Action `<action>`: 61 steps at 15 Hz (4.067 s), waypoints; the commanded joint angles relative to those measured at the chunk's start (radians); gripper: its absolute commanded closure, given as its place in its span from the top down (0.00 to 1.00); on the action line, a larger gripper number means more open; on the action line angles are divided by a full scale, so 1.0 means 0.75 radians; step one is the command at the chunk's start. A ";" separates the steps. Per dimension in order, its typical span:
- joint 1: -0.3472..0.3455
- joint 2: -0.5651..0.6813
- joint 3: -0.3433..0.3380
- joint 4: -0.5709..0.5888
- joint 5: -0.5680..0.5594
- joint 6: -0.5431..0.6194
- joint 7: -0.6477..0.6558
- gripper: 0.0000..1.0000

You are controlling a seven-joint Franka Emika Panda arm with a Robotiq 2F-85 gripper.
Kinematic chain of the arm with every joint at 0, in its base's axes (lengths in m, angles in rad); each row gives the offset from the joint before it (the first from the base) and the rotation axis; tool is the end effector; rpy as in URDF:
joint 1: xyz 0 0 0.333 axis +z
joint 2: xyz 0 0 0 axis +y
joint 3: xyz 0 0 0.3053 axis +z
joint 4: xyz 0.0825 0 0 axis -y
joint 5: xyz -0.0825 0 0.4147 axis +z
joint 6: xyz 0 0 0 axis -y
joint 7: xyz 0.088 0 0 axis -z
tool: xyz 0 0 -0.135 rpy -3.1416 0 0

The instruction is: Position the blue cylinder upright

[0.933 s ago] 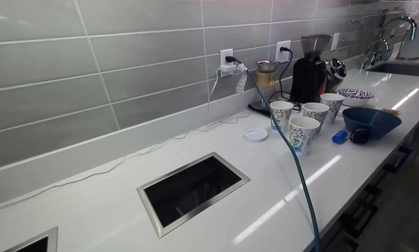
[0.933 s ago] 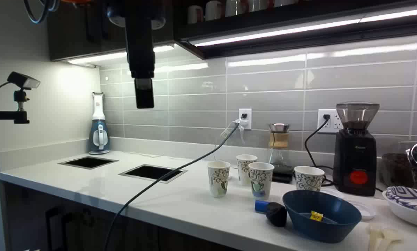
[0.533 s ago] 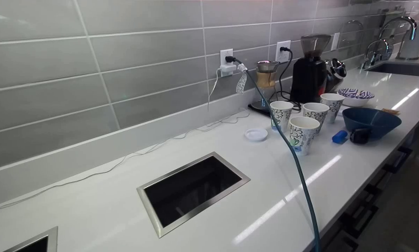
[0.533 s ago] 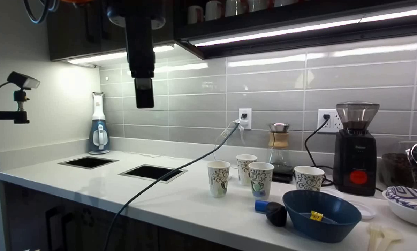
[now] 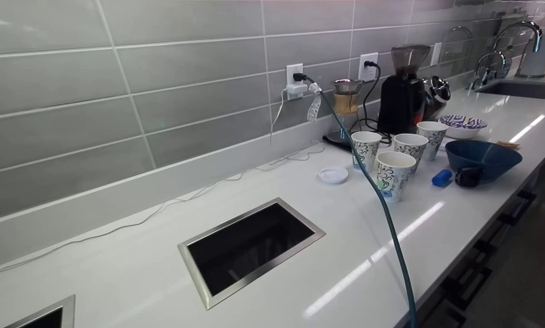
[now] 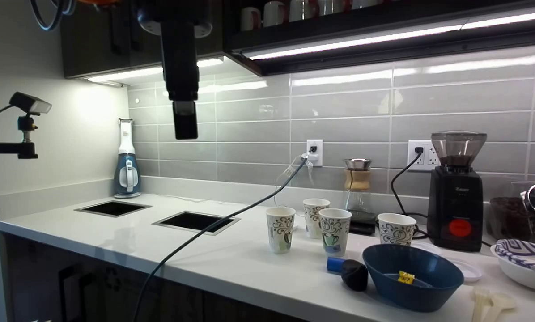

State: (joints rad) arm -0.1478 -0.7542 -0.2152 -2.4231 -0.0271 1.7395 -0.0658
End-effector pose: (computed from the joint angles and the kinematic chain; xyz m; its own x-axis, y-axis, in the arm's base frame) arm 0.3449 -0.1410 0.5183 0.9681 -0.2415 0.0666 -0.2329 -0.9656 -0.1154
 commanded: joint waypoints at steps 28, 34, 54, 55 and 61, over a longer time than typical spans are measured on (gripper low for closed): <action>0.080 1.047 0.206 0.424 0.241 0.598 0.970 1.00; 0.093 1.130 0.215 0.487 0.238 0.601 1.001 1.00; 0.255 1.689 0.146 0.849 0.208 0.910 1.171 1.00; 0.257 1.704 0.143 0.863 0.208 0.908 1.174 0.96; 0.269 1.753 0.128 0.909 0.206 0.897 1.186 0.77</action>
State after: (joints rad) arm 0.0320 0.5294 -0.1002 -1.7784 0.1462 2.4087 0.7846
